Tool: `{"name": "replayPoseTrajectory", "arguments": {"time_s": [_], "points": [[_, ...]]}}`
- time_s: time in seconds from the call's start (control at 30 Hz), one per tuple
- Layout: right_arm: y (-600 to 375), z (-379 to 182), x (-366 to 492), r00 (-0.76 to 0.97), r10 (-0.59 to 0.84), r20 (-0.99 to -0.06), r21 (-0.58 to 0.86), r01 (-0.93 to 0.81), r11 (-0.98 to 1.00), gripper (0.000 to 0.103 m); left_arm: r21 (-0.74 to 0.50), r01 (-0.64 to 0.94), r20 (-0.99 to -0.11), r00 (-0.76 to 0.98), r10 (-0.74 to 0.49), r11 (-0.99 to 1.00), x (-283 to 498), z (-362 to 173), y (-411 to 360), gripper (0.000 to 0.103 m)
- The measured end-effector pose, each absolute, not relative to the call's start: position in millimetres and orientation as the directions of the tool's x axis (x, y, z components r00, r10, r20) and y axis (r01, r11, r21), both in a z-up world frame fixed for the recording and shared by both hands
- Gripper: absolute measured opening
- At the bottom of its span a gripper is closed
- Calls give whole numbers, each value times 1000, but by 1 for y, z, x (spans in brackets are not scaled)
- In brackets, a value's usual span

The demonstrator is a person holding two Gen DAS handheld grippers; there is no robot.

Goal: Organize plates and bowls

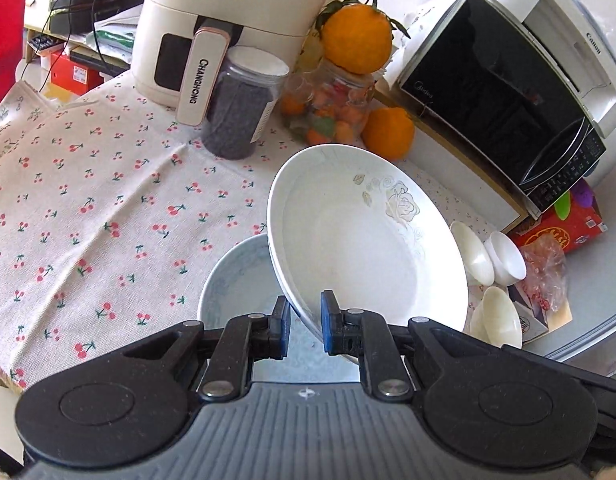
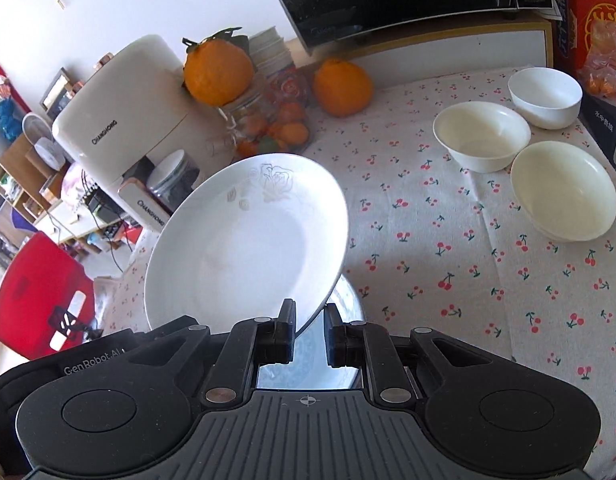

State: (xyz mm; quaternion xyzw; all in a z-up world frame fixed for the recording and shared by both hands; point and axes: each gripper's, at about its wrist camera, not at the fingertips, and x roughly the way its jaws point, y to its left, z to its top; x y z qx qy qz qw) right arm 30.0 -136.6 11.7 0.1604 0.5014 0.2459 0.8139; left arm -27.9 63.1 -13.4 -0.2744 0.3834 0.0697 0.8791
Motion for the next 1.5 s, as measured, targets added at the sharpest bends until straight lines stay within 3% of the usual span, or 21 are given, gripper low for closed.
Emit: {"name": "replayPoseTrajectory", "arguments": {"time_s": [0.67, 1.5], "points": [[-123, -11, 2, 309, 507, -805, 445, -250, 860, 15, -372, -360, -783, 617, -81, 856, -48, -41, 66, 14], [-119, -11, -6, 294, 489, -821, 422, -263, 868, 16, -277, -349, -803, 596, -16, 895, -58, -41, 55, 16]]}}
